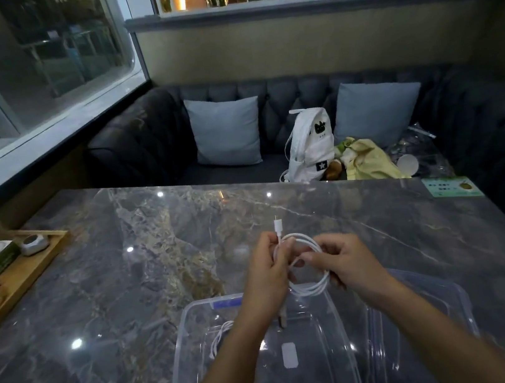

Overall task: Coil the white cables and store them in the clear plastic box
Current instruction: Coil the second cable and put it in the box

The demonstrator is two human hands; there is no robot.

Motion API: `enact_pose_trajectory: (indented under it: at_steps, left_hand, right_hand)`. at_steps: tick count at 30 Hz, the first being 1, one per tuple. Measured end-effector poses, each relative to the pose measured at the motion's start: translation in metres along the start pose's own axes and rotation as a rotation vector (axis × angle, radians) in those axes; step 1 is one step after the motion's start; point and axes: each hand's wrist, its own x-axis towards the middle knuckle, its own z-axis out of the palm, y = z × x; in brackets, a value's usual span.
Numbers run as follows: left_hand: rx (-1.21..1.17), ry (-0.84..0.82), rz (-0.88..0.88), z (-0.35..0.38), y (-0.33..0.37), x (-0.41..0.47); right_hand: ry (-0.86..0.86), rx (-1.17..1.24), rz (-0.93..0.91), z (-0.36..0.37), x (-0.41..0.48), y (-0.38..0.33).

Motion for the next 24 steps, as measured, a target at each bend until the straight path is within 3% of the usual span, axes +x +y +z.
enact_pose_trajectory:
  at_steps: [6,8,11,13,15,17,20,24]
  left_hand:
    - [-0.066,0.11,-0.058,0.007,-0.001,0.005]
    - [-0.087,0.12,-0.086,0.005,0.0,0.004]
    - [-0.074,0.102,-0.121,0.005,0.001,0.004]
    - [-0.054,0.097,-0.168,0.004,0.002,0.004]
    - [-0.066,0.113,-0.242,0.003,0.002,0.004]
    - [-0.117,0.121,-0.302,0.002,0.004,0.003]
    - [-0.145,0.104,-0.33,0.002,0.007,-0.001]
    - [-0.154,0.022,-0.335,0.001,0.012,-0.005]
  right_hand:
    - [0.095,-0.278,-0.067,0.005,0.011,0.013]
    - [0.071,-0.185,-0.009,0.006,0.011,0.015]
    - [0.006,0.176,0.14,0.002,0.009,0.016]
    - [-0.01,0.208,0.189,0.002,0.007,0.014]
    - [0.069,-0.031,0.098,0.004,0.006,0.014]
    - [0.155,-0.416,-0.127,0.004,0.004,0.011]
    - [0.077,-0.899,-0.496,0.003,0.002,0.01]
    - [0.017,-1.016,-0.581,0.004,0.0,0.01]
